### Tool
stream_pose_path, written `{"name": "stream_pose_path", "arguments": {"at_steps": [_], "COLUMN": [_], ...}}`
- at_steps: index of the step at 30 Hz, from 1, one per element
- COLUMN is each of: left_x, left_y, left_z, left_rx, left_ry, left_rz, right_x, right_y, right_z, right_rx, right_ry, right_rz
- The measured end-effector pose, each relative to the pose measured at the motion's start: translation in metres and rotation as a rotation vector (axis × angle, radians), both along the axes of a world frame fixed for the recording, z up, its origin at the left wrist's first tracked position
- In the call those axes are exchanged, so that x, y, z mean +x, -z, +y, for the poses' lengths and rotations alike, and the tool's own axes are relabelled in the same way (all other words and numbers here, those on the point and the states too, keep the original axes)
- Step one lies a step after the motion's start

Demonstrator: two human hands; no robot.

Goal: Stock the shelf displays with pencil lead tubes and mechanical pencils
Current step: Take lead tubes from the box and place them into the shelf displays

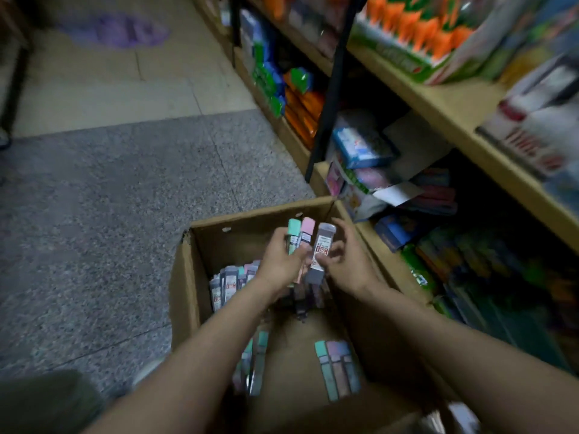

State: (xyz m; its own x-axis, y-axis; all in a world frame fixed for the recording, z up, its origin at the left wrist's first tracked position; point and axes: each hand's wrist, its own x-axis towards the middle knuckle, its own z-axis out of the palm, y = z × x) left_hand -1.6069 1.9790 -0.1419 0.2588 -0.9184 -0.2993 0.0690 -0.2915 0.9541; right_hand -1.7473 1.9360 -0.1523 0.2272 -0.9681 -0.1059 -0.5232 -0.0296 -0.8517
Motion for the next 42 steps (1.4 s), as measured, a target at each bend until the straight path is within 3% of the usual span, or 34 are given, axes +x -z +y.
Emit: {"name": "stream_pose_path", "arguments": {"at_steps": [4, 6, 14, 19, 23, 32, 42], "left_x": [0.001, -0.006, -0.086, -0.126, -0.145, -0.141, -0.134], "left_y": [-0.079, -0.113, -0.180, -0.203, -0.217, -0.224, -0.217], "left_z": [-0.021, -0.025, -0.014, -0.023, -0.039, -0.089, -0.125], "left_rx": [-0.293, -0.379, -0.456, -0.469, -0.450, -0.383, -0.437], "left_ry": [0.360, 0.430, 0.424, 0.518, 0.559, 0.358, 0.435], "left_rz": [-0.255, -0.311, 0.071, 0.186, 0.215, 0.364, 0.304], "right_x": [-0.031, -0.051, -0.120, -0.170, -0.201, -0.188, -0.155], "right_y": [-0.096, -0.140, -0.236, -0.285, -0.325, -0.349, -0.327], "right_z": [-0.003, 0.000, 0.045, 0.064, 0.066, -0.002, -0.092], "right_rx": [-0.221, -0.278, -0.454, -0.539, -0.567, -0.724, -0.699], "right_ry": [0.027, 0.077, 0.259, 0.374, 0.436, 0.493, 0.501], "right_rz": [0.070, 0.062, -0.109, 0.110, 0.158, 0.344, 0.455]}}
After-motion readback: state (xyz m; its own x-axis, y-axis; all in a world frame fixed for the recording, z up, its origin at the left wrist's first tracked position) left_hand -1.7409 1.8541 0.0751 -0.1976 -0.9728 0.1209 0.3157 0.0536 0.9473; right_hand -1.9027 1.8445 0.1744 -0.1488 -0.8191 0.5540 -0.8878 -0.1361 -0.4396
